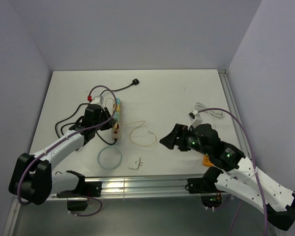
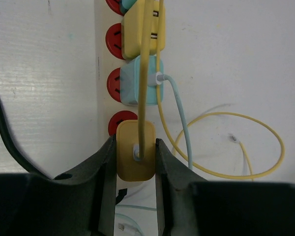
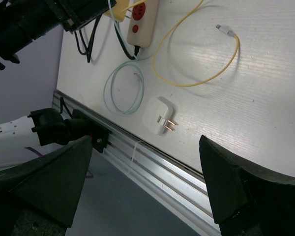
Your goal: Insert the plug
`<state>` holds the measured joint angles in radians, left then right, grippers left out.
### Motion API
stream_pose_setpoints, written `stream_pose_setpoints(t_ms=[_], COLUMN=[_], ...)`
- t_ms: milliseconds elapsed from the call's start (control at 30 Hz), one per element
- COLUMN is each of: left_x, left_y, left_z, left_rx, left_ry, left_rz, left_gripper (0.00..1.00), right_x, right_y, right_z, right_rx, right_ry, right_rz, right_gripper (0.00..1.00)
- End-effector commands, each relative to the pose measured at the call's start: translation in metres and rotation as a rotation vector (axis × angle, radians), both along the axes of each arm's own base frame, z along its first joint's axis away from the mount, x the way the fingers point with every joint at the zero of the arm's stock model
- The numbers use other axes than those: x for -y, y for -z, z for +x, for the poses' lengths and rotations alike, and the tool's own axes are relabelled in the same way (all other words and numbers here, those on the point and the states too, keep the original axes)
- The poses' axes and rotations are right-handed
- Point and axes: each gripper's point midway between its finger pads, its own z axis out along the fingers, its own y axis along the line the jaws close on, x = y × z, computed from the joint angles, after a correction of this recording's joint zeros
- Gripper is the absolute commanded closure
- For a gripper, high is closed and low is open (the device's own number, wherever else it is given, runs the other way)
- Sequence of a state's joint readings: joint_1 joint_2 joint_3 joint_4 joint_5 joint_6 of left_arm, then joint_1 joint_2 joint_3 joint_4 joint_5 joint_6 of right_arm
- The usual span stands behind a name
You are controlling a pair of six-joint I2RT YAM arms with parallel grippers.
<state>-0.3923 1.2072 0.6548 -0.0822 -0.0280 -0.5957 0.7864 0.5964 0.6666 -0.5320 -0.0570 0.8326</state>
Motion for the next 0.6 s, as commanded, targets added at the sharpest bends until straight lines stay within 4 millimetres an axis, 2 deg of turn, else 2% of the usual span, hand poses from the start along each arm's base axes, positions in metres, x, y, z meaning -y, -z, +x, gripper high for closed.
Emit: stream_pose_setpoints(t_ms=[0, 167, 233, 567], left_x=[0.008, 0.012, 0.016, 0.019], left_y=[-0.015, -0.004, -0.011, -0.007], left_z=[0.020, 0.022, 0.027, 0.028], left_rx=[0.067, 0.035, 0.066, 0.070], left_ry=[-0.008, -0.003, -0.005, -0.014], left_rz=[-0.019, -0.003, -0.014, 0.045], left_gripper=[1.00, 1.00, 1.00, 1.00], right_x=[0.000, 0.001, 0.002, 0.003], right_y=[-0.010, -0.010, -0.009, -0.008], right_z=[0.003, 0.002, 0.002, 0.001], right_rx=[0.027, 0.027, 0.025, 0.024], right_ry=[0.012, 0.016, 0.017, 0.018], right_rz=[0.035, 0.035, 0.032, 0.035], right_gripper=[0.04, 0.05, 0.05, 0.05])
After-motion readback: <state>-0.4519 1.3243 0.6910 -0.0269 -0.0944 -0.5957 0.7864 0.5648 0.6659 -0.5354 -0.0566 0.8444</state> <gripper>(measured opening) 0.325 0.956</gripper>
